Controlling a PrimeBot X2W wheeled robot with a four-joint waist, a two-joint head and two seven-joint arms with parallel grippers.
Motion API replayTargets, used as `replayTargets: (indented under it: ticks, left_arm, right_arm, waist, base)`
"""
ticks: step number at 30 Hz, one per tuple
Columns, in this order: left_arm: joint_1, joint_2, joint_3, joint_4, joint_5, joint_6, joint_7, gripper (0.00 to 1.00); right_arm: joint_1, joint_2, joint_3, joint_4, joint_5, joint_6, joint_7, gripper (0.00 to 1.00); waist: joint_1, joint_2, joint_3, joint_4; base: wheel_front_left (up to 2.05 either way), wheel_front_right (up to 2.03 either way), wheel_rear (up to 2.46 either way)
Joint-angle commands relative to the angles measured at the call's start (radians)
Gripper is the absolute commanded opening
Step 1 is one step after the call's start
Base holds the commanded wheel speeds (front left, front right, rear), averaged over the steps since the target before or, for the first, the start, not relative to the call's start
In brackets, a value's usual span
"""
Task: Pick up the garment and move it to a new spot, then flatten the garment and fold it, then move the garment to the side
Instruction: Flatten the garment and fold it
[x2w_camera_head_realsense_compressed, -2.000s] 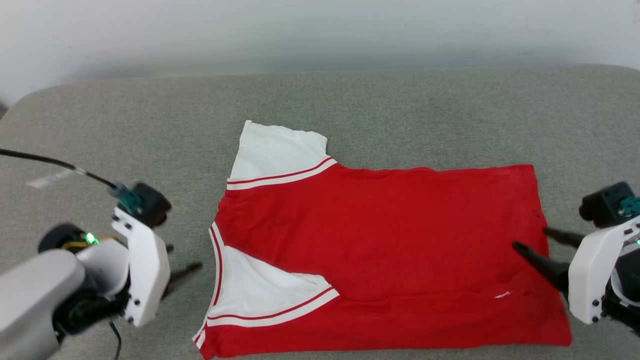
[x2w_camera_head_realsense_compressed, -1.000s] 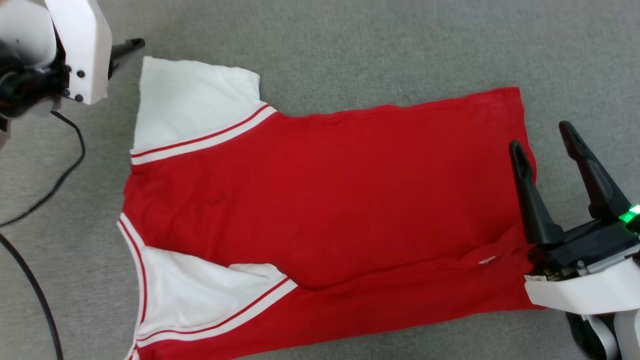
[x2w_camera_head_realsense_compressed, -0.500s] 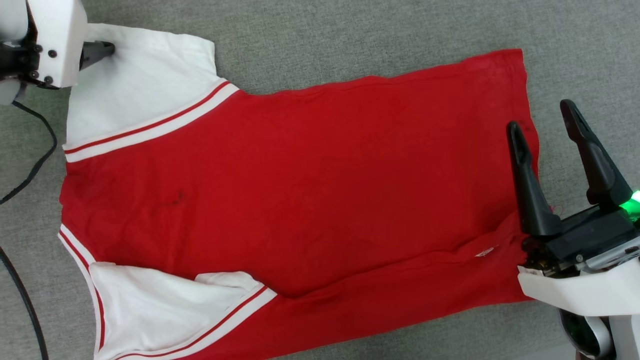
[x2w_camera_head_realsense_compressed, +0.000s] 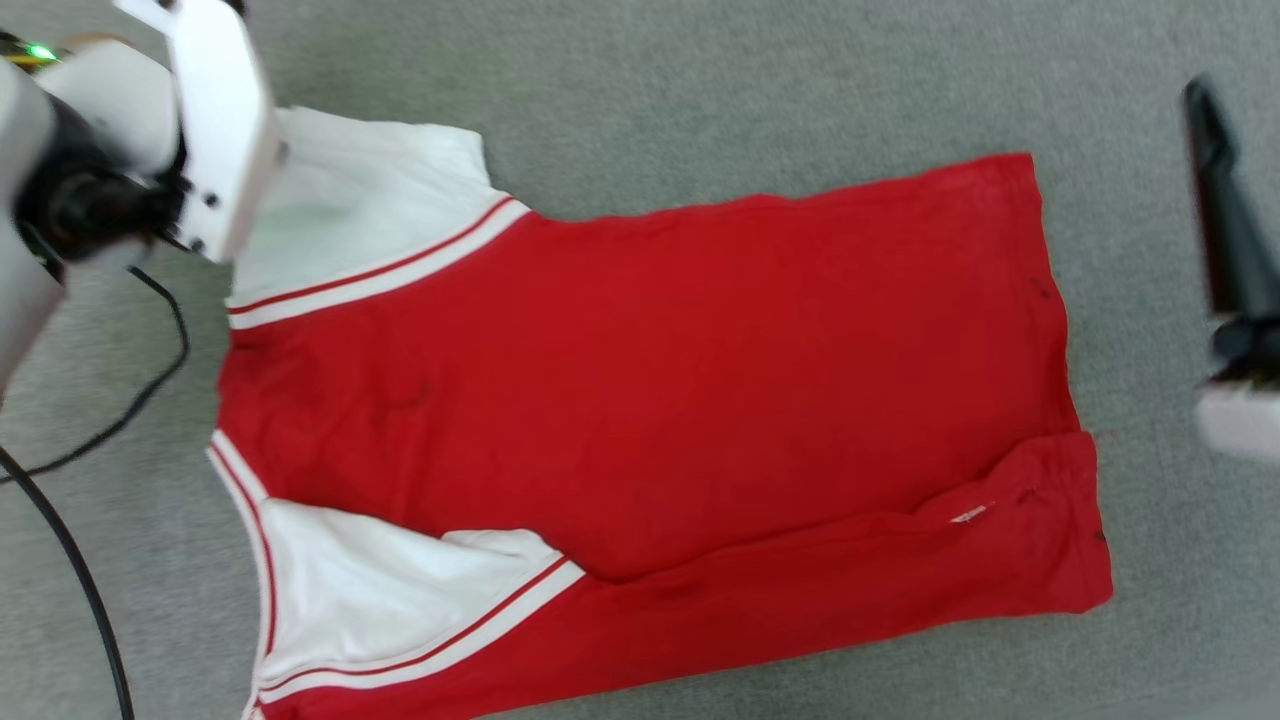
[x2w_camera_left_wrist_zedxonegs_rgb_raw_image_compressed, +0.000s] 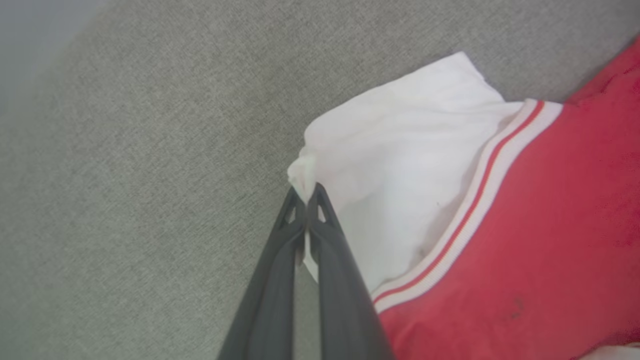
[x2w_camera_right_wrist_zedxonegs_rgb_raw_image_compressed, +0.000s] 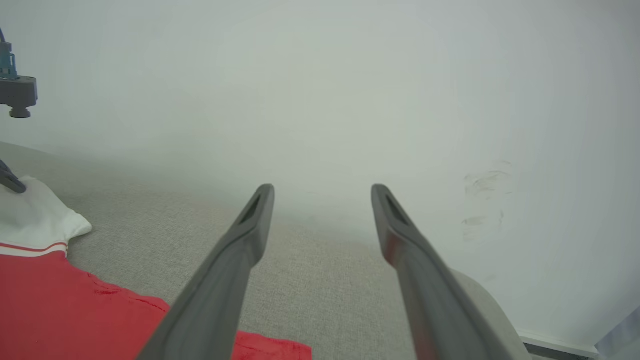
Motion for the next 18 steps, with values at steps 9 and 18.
replayTargets:
  ticks: [9,18]
  left_arm:
    - [0.038,0.023,-0.070,-0.181,0.005,-0.001,-0.106,0.00]
    - [0.006,-0.008,-0.107,-0.253,0.021,-0.001,-0.166,0.00]
  right_arm:
    - [-0.238,-0.279,0.118,0.156,0.163,-0.001,0.466,1.00]
    - [-0.420,-0.439,0.344,0.321,0.418,-0.001,0.964,1.00]
  waist:
    - [-0.0001,0.0000,-0.092,0.103]
    - [-0.0001,0.0000,-0.069,0.168]
  base:
    - [0.00,0.00,0.00]
    - [0.00,0.00,0.00]
